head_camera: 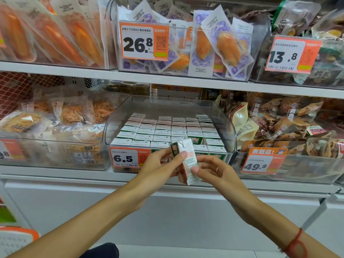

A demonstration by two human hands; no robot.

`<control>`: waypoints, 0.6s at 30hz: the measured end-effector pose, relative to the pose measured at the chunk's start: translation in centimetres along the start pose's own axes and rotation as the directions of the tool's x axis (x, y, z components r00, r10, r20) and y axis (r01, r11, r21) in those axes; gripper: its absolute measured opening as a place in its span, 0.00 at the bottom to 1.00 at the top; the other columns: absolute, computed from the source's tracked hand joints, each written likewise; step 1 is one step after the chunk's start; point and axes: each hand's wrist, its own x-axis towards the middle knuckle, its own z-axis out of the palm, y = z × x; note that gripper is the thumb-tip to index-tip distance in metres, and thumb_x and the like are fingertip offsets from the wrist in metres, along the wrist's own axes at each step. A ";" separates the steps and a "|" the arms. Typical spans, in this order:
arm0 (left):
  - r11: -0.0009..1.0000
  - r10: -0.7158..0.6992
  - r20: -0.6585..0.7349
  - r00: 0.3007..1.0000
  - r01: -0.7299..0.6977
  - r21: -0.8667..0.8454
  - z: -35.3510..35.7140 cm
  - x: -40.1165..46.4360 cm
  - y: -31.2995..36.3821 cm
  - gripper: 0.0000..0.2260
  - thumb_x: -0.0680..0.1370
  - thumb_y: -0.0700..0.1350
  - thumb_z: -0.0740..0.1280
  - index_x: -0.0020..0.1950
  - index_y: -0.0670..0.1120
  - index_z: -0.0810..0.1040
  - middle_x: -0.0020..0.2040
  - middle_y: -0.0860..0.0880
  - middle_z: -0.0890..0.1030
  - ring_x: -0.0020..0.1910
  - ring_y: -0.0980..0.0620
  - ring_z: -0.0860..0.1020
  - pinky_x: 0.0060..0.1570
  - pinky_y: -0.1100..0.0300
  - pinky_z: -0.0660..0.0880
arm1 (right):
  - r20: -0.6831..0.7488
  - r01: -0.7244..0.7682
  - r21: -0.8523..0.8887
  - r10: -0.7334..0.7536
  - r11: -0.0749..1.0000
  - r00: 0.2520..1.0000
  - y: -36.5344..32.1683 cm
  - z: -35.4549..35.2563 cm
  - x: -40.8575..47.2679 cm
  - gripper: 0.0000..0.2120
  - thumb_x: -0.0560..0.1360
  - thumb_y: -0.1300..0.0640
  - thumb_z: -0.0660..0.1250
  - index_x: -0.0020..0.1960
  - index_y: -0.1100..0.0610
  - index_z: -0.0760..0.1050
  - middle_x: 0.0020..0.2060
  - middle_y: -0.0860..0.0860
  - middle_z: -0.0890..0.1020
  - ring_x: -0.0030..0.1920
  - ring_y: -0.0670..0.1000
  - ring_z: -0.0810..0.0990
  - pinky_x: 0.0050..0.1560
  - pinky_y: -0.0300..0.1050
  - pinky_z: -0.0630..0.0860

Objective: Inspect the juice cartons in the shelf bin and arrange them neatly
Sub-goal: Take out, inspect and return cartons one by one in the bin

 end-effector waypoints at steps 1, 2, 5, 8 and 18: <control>1.000 0.015 0.013 1.000 -0.015 0.004 -0.1 0.0 0.1 0.07 0.78 0.50 0.67 0.56 0.56 0.78 0.52 0.55 0.85 0.50 0.59 0.84 0.54 0.63 0.78 | 0.001 -0.008 0.023 0.008 1.000 1.000 -0.1 -0.1 0.0 0.25 0.64 0.45 0.73 0.59 0.50 0.77 0.51 0.50 0.84 0.53 0.47 0.82 0.53 0.38 0.78; 1.000 0.025 0.029 0.999 -0.025 0.001 -0.1 0.0 0.3 0.09 0.78 0.52 0.67 0.58 0.56 0.78 0.53 0.55 0.85 0.51 0.59 0.83 0.57 0.62 0.78 | 0.019 -0.017 0.031 0.016 0.999 1.000 -0.3 -0.2 0.0 0.26 0.64 0.44 0.73 0.61 0.49 0.77 0.52 0.48 0.84 0.54 0.46 0.82 0.53 0.37 0.77; 0.999 0.028 0.080 0.996 -0.025 -0.044 -0.2 0.1 0.3 0.16 0.78 0.53 0.66 0.65 0.52 0.77 0.55 0.54 0.85 0.54 0.57 0.83 0.57 0.63 0.78 | 0.176 -0.037 0.021 0.032 0.999 0.984 -0.8 -0.1 -0.3 0.21 0.73 0.45 0.68 0.64 0.48 0.77 0.56 0.44 0.83 0.59 0.43 0.80 0.61 0.41 0.73; 0.998 0.014 0.091 0.996 -0.009 -0.056 -0.2 0.2 0.2 0.17 0.77 0.55 0.65 0.65 0.52 0.77 0.55 0.53 0.85 0.56 0.57 0.82 0.58 0.62 0.77 | 0.245 -0.070 0.053 0.055 0.996 0.968 -0.9 0.0 -0.4 0.20 0.76 0.46 0.68 0.66 0.49 0.76 0.59 0.45 0.82 0.62 0.44 0.79 0.65 0.45 0.71; 0.999 0.045 -0.119 0.992 -0.041 0.030 -0.2 0.3 -0.3 0.06 0.79 0.44 0.67 0.55 0.48 0.81 0.42 0.53 0.86 0.41 0.57 0.85 0.36 0.70 0.78 | -0.106 0.040 -0.143 -0.055 0.989 0.993 -0.7 0.4 -0.5 0.18 0.65 0.50 0.79 0.51 0.41 0.77 0.41 0.38 0.84 0.43 0.37 0.82 0.40 0.29 0.76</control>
